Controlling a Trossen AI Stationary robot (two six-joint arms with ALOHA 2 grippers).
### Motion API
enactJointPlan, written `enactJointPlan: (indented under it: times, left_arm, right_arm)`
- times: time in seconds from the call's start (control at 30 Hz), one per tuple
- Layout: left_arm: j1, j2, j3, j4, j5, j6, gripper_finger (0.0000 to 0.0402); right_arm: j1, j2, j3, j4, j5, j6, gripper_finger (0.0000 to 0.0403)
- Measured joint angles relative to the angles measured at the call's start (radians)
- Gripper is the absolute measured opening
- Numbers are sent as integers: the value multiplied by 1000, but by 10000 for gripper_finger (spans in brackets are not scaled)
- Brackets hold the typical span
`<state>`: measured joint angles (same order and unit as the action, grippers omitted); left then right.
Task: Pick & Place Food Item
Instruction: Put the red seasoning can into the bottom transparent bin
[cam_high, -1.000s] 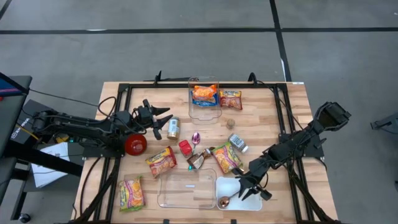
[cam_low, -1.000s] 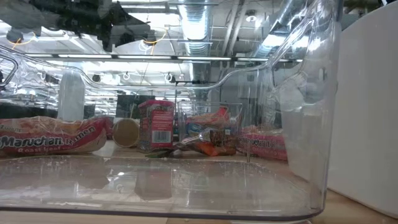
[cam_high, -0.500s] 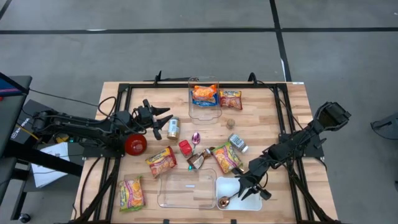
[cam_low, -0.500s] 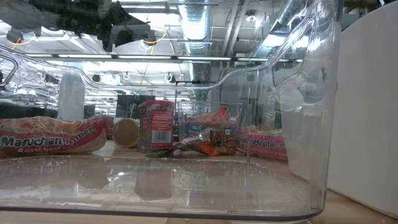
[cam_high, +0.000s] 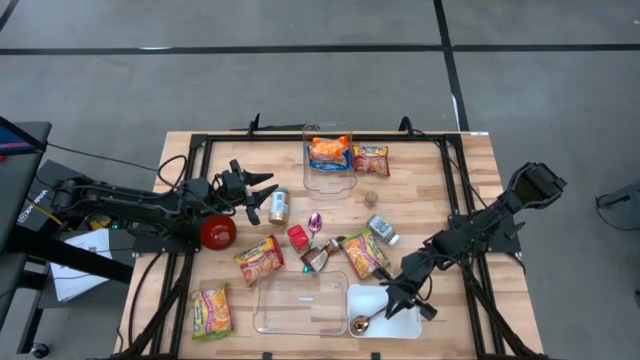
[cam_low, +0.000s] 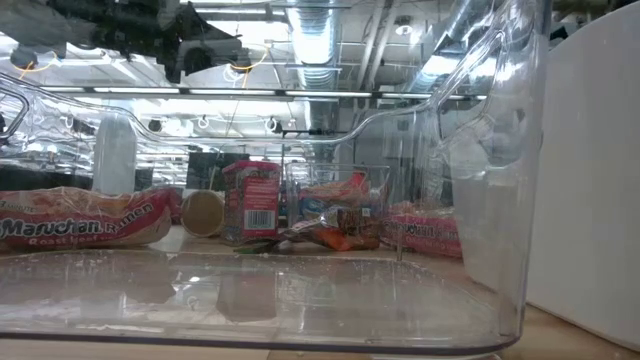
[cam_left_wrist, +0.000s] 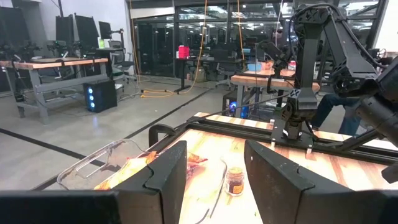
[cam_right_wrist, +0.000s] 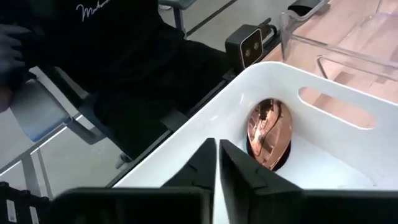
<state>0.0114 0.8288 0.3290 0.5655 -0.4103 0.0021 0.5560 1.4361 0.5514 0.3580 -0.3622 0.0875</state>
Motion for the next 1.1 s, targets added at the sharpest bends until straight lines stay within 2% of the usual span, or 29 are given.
enactJointPlan:
  times: [0.37, 0.43, 0.5, 0.57, 0.67, 0.9, 1.0, 1.1]
  left_arm:
    - [0, 0, 0, -6, 2, 0, 154]
    - [0, -1, 0, -16, 57, 9, 154]
    - [0, -5, 0, -18, 157, 16, 154]
    - [-1, -5, 0, -19, 238, 16, 154]
    - [-1, -5, 0, -18, 257, 16, 154]
    - [-1, -5, 0, -19, 250, 19, 154]
    - [-1, -5, 0, -19, 249, 19, 154]
    - [0, -5, 0, -19, 249, 19, 154]
  right_arm:
    - [0, -12, 0, -7, 2, -23, 1]
    - [0, -40, 0, -19, 34, -42, 1]
    - [12, -81, 0, -56, 98, -66, 1]
    - [32, -128, 0, -83, 201, -97, 0]
    - [79, -209, 0, -122, 426, -142, 0]
    - [242, -353, -42, -147, 1215, -170, 0]
    - [297, -405, -103, -97, 1403, -139, 0]
    - [311, -459, -158, -87, 1506, -79, 0]
